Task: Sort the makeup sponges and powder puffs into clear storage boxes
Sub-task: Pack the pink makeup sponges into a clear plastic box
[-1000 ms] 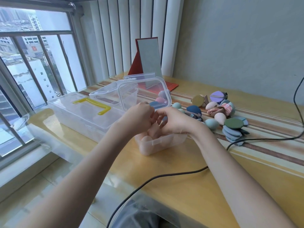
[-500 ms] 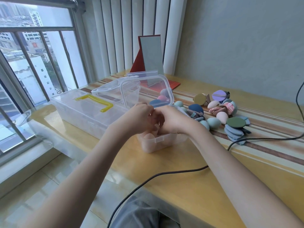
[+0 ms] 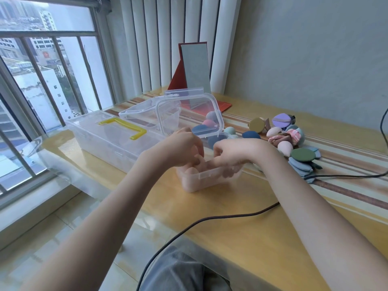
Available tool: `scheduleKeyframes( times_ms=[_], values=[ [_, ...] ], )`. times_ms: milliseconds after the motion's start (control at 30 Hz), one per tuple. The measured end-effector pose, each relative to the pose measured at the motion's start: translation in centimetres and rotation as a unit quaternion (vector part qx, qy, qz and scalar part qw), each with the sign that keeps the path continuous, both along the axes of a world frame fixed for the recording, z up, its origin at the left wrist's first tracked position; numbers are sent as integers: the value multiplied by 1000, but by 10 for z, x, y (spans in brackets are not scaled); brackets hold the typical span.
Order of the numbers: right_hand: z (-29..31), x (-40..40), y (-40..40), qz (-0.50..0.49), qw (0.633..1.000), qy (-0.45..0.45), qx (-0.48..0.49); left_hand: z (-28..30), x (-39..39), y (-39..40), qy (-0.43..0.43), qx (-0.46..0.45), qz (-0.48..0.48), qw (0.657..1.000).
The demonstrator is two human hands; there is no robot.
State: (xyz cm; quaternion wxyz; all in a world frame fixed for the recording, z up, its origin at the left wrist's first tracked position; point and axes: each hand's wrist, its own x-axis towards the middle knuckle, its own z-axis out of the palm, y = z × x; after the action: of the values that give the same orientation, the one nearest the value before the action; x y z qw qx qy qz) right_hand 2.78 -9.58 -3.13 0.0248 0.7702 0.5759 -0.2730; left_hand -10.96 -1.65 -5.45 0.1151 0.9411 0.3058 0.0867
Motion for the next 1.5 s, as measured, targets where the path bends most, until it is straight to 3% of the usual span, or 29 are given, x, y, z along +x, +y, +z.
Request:
scheduleKeyframes(
  times_ms=[67, 200, 467, 567, 867, 1033, 1233, 1400, 1500],
  values=[
    [0, 0, 1, 4, 997, 55, 48, -2, 0, 1, -10, 13, -5, 1000],
    [-5, -5, 5, 31, 994, 40, 96, -5, 0, 1, -20, 41, -12, 999],
    [0, 3, -1, 45, 989, 99, 99, -5, 0, -2, -13, 51, 0, 999],
    [-3, 0, -1, 51, 983, 158, 77, -4, -2, -4, -10, 47, -9, 999],
    [-3, 12, -3, -63, 966, 228, 101, 1, -11, -4, -51, -47, 5, 998],
    [-17, 9, 3, -100, 968, 182, 143, -1, -13, -5, -116, -40, 29, 992],
    [-19, 8, 8, -97, 961, 204, 158, -4, -15, -5, -192, 0, 30, 981],
    [-18, 11, 4, -73, 961, 207, 169, -5, -9, -6, -192, -2, 19, 981],
    [-11, 24, -1, -111, 938, 236, 228, -3, -5, -11, -211, 9, 21, 977]
  ],
)
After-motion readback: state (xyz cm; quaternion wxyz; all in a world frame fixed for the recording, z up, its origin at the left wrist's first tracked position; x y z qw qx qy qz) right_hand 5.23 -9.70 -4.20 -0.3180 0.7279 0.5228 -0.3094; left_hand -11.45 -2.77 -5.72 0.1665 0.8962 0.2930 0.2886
